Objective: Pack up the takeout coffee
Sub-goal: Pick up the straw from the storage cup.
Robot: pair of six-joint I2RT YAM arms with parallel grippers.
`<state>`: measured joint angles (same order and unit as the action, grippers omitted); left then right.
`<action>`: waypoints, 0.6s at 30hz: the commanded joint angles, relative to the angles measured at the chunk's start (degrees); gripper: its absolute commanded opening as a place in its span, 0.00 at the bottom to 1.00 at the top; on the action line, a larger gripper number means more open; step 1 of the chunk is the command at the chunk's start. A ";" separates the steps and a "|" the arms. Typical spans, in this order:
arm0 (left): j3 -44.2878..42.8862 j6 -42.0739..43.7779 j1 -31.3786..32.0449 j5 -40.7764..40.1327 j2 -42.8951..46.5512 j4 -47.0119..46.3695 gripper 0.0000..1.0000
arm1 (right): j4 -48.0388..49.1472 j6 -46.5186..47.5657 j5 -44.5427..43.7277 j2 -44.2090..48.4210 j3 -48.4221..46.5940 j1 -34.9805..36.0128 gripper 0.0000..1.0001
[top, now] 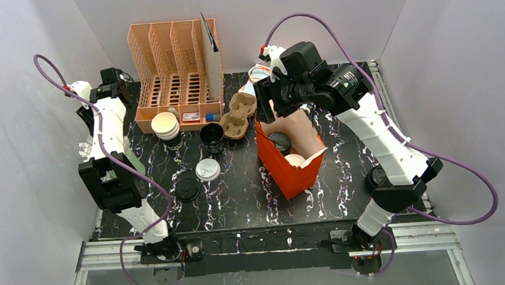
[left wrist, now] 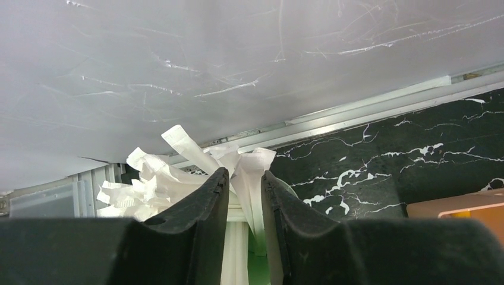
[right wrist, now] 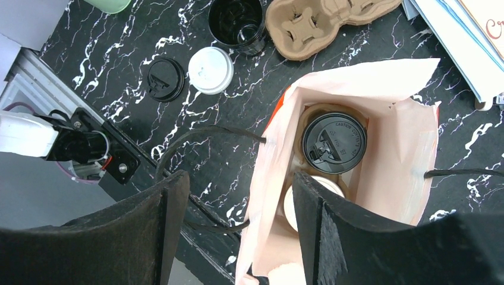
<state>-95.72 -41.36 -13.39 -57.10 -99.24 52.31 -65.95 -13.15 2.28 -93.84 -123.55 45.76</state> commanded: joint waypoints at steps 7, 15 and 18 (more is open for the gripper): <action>-0.06 -3.93 -0.95 -6.16 0.60 2.28 0.26 | 0.91 1.46 0.00 0.32 -0.99 -0.21 0.73; 0.60 -3.54 -2.25 -5.08 0.74 1.54 0.22 | 1.00 1.55 -0.09 0.49 -0.72 -0.15 0.73; 0.85 -3.21 -2.38 -4.73 0.48 1.13 0.22 | 1.00 1.55 0.00 0.50 -0.82 -0.15 0.73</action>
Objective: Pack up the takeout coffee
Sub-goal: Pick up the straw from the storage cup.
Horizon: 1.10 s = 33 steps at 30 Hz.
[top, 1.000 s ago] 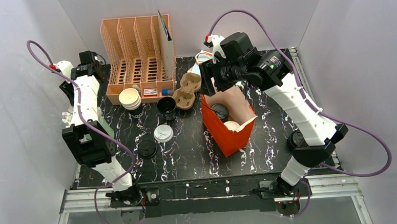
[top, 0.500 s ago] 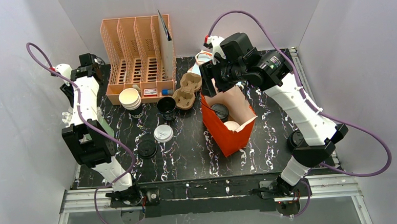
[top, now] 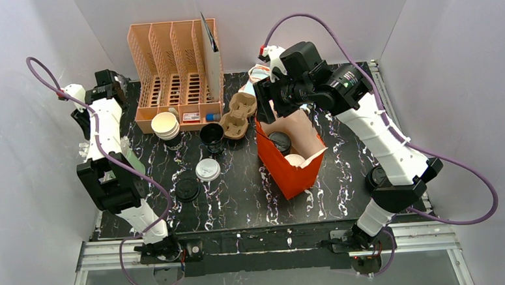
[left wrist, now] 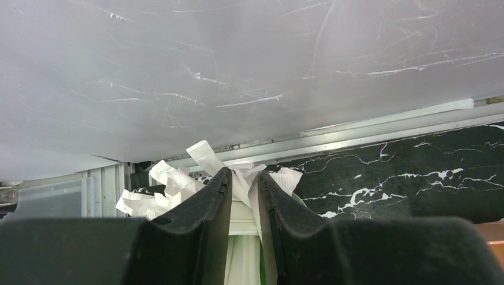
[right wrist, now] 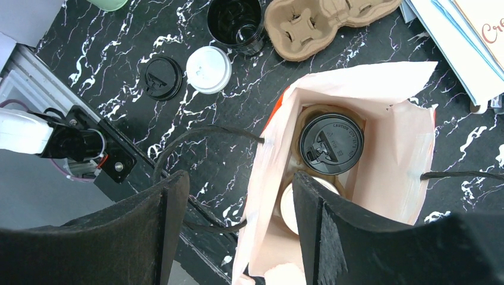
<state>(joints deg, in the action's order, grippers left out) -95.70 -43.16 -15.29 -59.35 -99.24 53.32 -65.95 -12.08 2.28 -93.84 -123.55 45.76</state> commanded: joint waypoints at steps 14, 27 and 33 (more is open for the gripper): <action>-3.43 -1.38 -0.79 2.15 3.06 2.23 0.00 | 1.13 0.31 0.73 0.59 -0.69 -0.14 0.71; -14.09 -3.69 -0.80 7.21 12.71 4.69 0.00 | 1.44 0.32 2.06 0.96 -0.22 -0.15 0.70; -13.92 -2.86 -0.80 8.05 17.91 3.90 0.00 | 1.44 0.06 2.59 1.22 0.21 -0.14 0.70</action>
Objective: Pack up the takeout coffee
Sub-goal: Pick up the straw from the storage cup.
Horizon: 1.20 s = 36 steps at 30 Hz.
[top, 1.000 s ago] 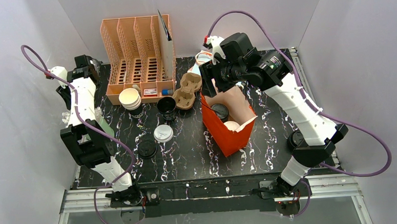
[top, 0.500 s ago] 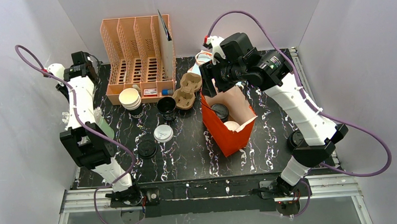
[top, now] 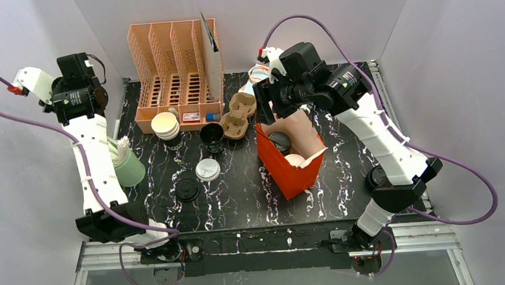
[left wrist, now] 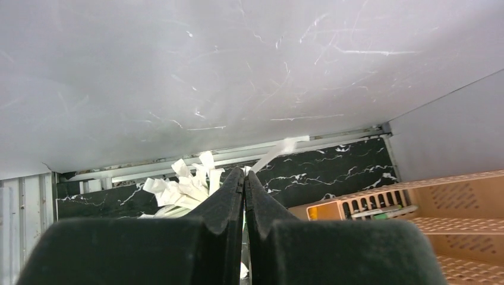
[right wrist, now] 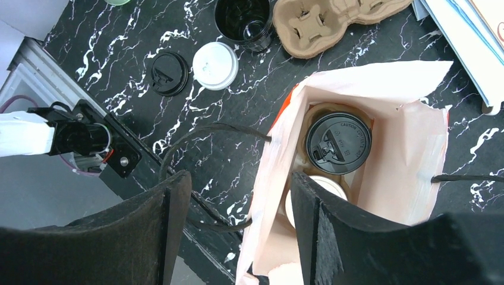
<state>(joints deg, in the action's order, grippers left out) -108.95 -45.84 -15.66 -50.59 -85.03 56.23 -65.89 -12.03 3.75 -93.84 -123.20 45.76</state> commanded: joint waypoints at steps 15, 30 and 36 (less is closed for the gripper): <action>4.99 2.36 -0.42 5.53 8.49 -5.49 0.00 | 1.38 -0.50 2.14 1.70 0.40 -0.15 0.68; 2.08 -0.85 -0.42 34.42 13.29 -33.69 0.00 | 0.94 -1.74 -13.27 1.20 -8.02 -0.15 0.65; 5.72 -9.79 -0.42 57.37 12.17 -44.20 0.00 | 7.97 -3.01 -25.25 6.02 -3.03 -0.16 0.63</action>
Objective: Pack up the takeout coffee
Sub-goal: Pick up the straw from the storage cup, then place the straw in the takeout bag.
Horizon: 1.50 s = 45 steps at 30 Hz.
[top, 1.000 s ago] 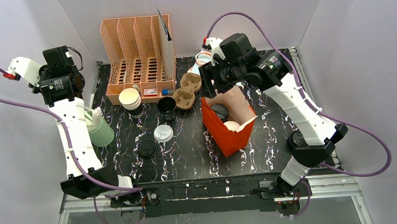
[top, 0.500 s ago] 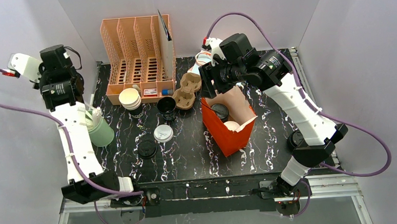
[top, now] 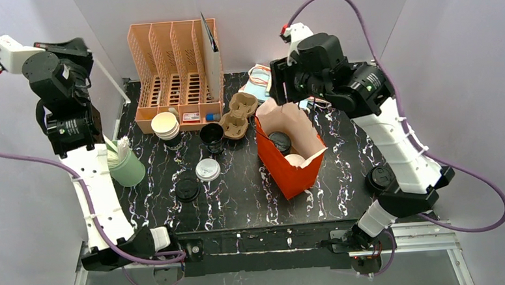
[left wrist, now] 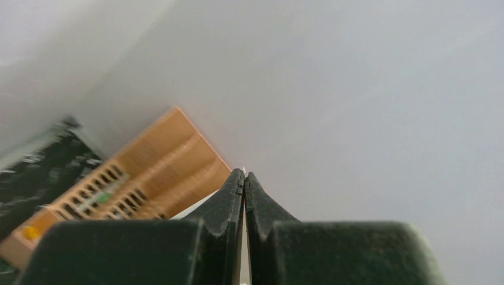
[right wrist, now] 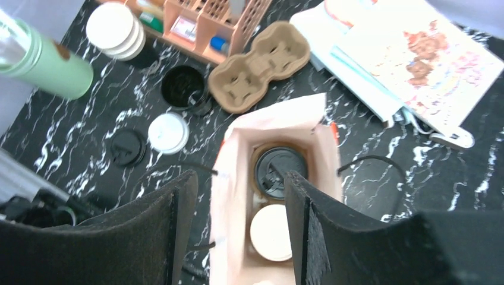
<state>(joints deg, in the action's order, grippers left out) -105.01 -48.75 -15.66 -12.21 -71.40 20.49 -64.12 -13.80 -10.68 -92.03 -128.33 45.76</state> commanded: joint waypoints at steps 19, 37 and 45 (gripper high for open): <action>-7.47 -16.68 28.41 33.80 -15.94 -20.23 0.00 | 7.43 -6.02 -31.96 7.19 13.15 -4.67 0.63; 3.43 -20.33 48.62 31.65 -14.64 -23.30 0.00 | 7.80 -10.72 -24.30 8.90 17.31 -14.90 0.61; 11.47 -18.55 56.08 28.34 -14.13 -21.01 0.00 | 8.74 -11.22 -23.76 8.71 16.77 -15.43 0.61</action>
<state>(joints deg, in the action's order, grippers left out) -95.64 -68.71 37.60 18.33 -88.09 -1.43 -58.02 -23.94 -34.39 -84.84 -111.20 30.74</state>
